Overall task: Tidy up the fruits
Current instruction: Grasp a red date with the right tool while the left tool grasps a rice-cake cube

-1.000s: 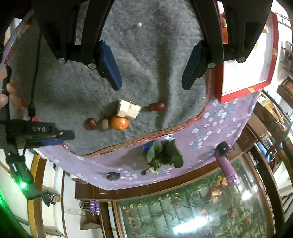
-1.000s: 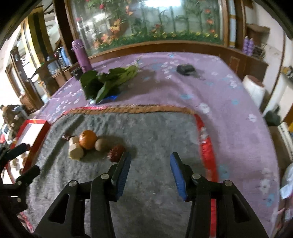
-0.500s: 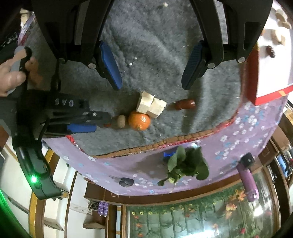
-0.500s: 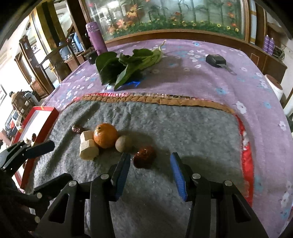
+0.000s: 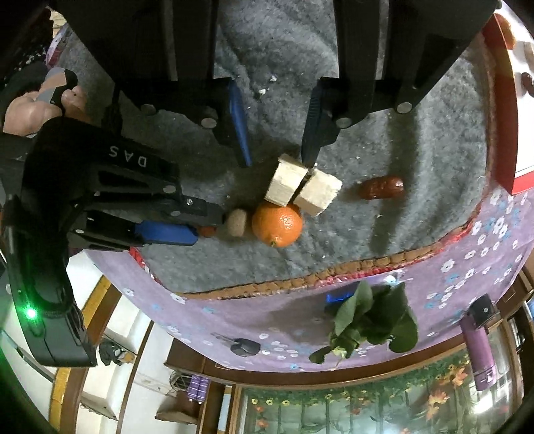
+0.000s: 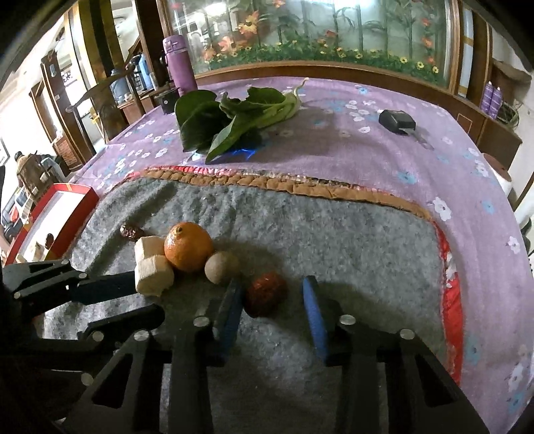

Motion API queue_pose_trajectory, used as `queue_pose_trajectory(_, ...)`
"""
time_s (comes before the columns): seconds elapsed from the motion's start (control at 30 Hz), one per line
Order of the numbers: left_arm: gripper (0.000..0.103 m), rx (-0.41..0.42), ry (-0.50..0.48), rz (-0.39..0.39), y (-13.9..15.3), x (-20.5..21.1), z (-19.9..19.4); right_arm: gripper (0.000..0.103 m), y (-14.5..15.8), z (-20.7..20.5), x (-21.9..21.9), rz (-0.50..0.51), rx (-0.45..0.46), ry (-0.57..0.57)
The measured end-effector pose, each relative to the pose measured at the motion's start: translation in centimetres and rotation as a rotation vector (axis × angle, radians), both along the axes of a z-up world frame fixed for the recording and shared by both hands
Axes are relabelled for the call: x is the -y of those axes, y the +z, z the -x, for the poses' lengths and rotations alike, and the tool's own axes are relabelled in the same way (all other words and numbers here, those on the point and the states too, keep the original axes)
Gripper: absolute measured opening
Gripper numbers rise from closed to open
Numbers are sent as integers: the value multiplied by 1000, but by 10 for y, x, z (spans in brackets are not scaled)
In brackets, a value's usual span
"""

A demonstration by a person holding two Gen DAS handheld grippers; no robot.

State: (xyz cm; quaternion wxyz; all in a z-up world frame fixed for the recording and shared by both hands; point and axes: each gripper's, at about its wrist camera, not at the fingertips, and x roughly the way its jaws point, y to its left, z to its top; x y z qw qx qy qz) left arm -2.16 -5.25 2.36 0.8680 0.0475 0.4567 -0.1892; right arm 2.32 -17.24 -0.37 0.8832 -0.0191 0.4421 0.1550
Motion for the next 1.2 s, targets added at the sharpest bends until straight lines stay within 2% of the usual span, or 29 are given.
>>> queue_pose_trajectory(0.1,26,-5,-5,13,0,1,-2,26,0,-2,5,-13,-3,-10)
queue_pose_trajectory(0.2,26,-4,5,7,0,2,-4,24,0,-4,13,-58,-21,-11)
queue_pose_trajectory(0.4,26,42,31,-47,4,1,-7,23,0,-2,18,-77,-35,10)
queue_pose_trajectory(0.57,26,38,18,-45,1,2,-13,27,1,-2,22,-115,-58,34)
queue_pose_trajectory(0.67,26,41,-3,-42,-1,6,-15,34,1,-3,21,-131,-61,43)
queue_pose_trajectory(0.83,26,47,-28,-46,-3,7,-15,43,1,-4,16,-120,-41,43)
queue_pose_trajectory(0.9,26,49,-31,-43,-3,7,-14,42,1,-4,12,-100,-26,42)
queue_pose_trajectory(1.0,20,52,-26,-48,-3,7,-14,39,0,-4,11,-80,-12,39)
queue_pose_trajectory(1.1,18,48,-24,-37,-4,4,-14,21,-2,-3,11,-34,8,15)
queue_pose_trajectory(1.2,18,49,-19,-37,-4,3,-14,21,-1,-3,14,-45,2,9)
